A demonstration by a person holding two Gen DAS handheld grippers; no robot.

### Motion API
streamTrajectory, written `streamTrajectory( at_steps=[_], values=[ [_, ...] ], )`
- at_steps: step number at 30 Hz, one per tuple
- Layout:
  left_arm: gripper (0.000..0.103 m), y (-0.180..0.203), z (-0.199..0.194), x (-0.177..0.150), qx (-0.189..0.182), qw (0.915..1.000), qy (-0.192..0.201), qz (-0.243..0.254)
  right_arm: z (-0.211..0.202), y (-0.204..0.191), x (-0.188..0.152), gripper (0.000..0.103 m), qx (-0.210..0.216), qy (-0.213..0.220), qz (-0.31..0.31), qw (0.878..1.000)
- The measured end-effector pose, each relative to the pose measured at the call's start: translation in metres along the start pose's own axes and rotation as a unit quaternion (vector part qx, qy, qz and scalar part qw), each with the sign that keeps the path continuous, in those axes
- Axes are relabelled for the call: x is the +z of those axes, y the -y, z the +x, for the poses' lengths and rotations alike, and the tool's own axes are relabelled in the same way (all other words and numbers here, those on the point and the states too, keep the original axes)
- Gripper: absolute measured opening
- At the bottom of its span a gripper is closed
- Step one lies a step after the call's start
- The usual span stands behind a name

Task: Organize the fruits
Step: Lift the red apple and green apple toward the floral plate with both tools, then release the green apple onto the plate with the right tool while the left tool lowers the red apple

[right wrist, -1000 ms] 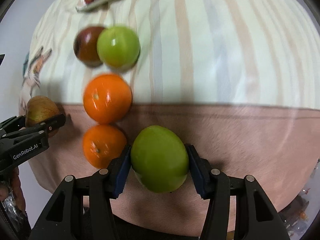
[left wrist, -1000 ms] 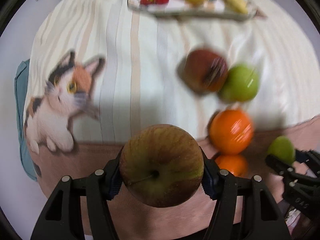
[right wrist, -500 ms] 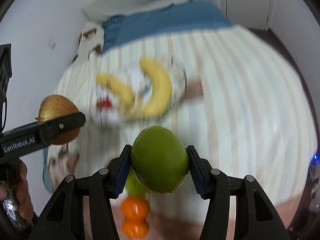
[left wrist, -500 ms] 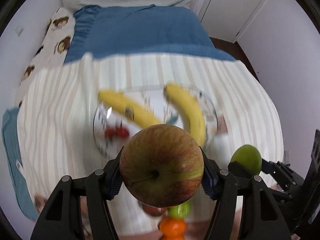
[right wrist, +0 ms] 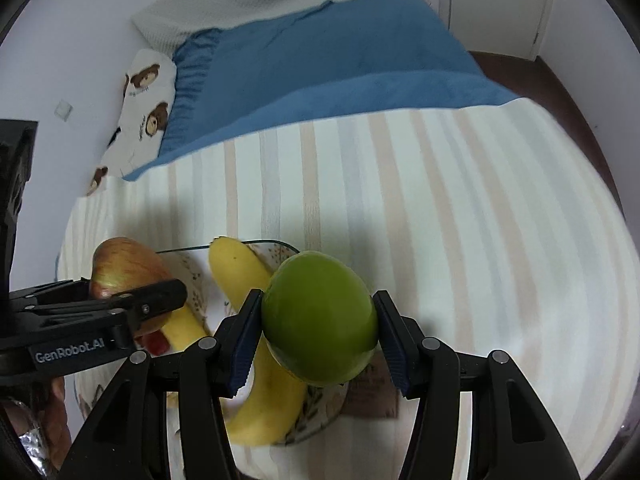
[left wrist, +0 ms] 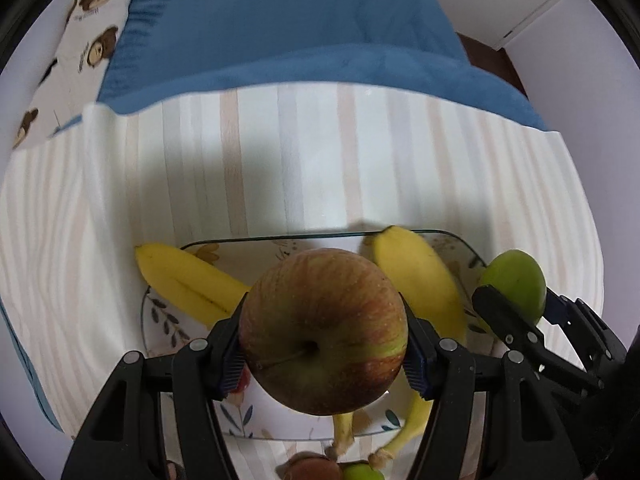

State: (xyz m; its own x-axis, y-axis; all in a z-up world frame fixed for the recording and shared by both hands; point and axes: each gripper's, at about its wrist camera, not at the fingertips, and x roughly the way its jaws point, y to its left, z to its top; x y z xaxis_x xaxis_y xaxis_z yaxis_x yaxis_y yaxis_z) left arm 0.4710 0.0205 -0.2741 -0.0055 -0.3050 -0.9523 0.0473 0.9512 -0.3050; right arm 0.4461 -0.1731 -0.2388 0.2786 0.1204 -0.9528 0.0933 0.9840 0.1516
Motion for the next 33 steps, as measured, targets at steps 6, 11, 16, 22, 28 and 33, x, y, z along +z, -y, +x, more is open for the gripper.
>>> streamTrajectory(
  at_steps=[6,11,16,22,28,33],
  values=[
    [0.062,-0.004,0.004,0.004,-0.008,1.0,-0.003,-0.001,0.013,-0.012,-0.002,0.057,-0.025,0.005,-0.038,0.999],
    [0.062,-0.005,0.003,0.005,-0.005,1.0,-0.002,0.006,0.018,-0.021,-0.008,0.057,-0.022,0.005,-0.053,0.998],
    [0.062,-0.003,0.005,0.005,-0.002,0.9999,-0.004,0.009,0.031,-0.034,-0.008,0.057,0.006,-0.004,-0.049,0.999],
    [0.062,0.0,0.008,0.007,0.0,0.9999,-0.01,0.012,0.044,-0.041,-0.004,0.057,0.018,-0.019,-0.047,0.999],
    [0.062,0.005,0.01,0.008,0.009,0.9996,-0.019,0.022,0.045,-0.041,-0.004,0.06,0.014,-0.039,-0.056,0.998],
    [0.067,-0.002,0.004,0.013,-0.003,0.9999,-0.015,-0.003,0.034,-0.035,-0.007,0.069,0.009,-0.034,-0.055,0.998]
  ],
)
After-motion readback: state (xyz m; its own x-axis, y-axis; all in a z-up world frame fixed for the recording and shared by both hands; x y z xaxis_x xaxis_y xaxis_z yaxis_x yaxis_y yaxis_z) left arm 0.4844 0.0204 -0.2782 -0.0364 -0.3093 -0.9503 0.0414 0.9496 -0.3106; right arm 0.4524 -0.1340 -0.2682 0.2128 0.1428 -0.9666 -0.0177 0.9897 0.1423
